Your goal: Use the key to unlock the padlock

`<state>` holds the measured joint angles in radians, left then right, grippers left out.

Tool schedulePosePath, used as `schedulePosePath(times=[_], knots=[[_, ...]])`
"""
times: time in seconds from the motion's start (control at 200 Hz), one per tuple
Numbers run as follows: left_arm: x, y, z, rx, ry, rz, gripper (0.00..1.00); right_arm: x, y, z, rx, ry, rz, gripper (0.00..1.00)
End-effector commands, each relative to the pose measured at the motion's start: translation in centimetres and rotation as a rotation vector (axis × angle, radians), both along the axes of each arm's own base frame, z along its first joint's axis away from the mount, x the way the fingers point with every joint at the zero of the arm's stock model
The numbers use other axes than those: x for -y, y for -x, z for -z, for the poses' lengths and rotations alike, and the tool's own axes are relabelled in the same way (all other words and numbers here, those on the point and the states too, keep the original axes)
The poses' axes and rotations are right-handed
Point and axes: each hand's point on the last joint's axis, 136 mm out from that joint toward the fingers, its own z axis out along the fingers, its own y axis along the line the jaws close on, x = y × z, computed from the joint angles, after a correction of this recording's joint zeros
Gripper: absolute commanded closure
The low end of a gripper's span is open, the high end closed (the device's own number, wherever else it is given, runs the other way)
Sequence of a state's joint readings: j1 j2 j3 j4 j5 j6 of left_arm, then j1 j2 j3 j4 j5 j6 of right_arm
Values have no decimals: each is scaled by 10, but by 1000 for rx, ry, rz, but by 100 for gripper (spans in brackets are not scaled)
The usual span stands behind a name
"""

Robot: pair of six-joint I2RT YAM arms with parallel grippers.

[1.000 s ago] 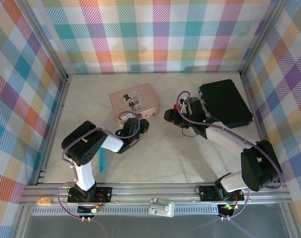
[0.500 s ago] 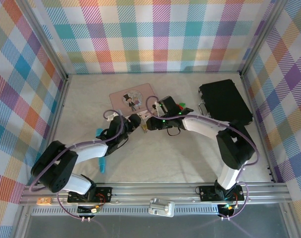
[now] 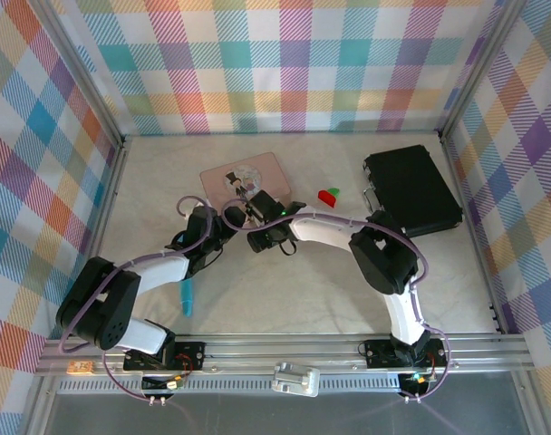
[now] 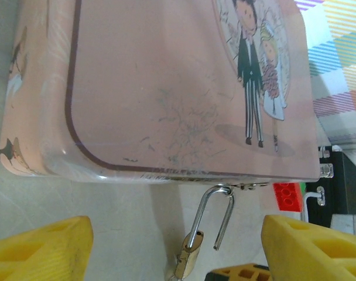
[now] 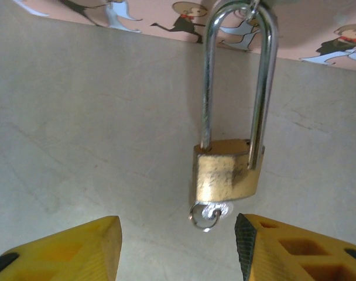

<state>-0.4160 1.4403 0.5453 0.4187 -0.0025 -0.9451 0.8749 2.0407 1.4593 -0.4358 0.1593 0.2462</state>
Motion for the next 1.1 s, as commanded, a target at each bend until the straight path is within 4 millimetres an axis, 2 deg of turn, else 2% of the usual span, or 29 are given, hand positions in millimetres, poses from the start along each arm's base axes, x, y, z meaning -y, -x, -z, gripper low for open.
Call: schedulePosePath(times=[0.0,0.28,0.44,0.595,0.795,0.93,1.095], knots=[[5,-8,-5,32,21,24,25,7,-10,6,42,73,38,47],[6,-17,2,30,21,20,25,9,-21,23,66,110,79,57],[0,-24,3,40,22,8,25,13,-25,25,94,113,79,61],[-5,-33,4,48,25,0,26,13,-29,26,99,93,55,72],[-7,-45,3,67,32,15,26,13,-32,17,67,8,-9,83],[-7,-56,-1,97,24,55,27,10,-30,6,0,-113,-70,90],[9,-62,-10,154,68,174,29,0,-25,-10,-60,-249,-181,95]])
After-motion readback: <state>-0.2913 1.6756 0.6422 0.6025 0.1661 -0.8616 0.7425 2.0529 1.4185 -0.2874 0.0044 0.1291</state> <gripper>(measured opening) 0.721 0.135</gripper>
